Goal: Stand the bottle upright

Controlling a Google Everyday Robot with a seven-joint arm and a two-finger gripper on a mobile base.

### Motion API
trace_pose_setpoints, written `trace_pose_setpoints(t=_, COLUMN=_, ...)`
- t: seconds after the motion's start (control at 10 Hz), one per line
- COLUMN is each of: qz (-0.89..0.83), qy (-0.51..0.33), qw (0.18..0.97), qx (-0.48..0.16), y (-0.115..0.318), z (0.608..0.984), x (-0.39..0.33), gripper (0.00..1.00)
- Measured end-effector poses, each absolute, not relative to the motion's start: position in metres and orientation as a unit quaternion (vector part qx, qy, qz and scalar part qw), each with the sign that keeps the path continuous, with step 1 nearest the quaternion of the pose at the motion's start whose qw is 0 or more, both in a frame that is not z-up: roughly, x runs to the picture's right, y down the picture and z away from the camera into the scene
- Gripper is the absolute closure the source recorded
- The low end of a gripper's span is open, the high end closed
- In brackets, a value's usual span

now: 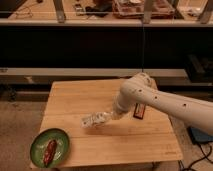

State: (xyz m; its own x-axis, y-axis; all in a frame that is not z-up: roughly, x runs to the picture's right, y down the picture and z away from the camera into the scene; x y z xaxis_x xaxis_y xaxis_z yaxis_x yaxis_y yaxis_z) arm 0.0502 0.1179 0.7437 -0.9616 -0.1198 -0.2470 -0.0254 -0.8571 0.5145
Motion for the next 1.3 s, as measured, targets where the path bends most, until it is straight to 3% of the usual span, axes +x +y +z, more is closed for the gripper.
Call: trace_pose_setpoints(t=1.3, qz=-0.957, qy=-0.277, qw=0.013, qx=0.080, y=0.116, z=0.743, x=0.079, gripper=0.76)
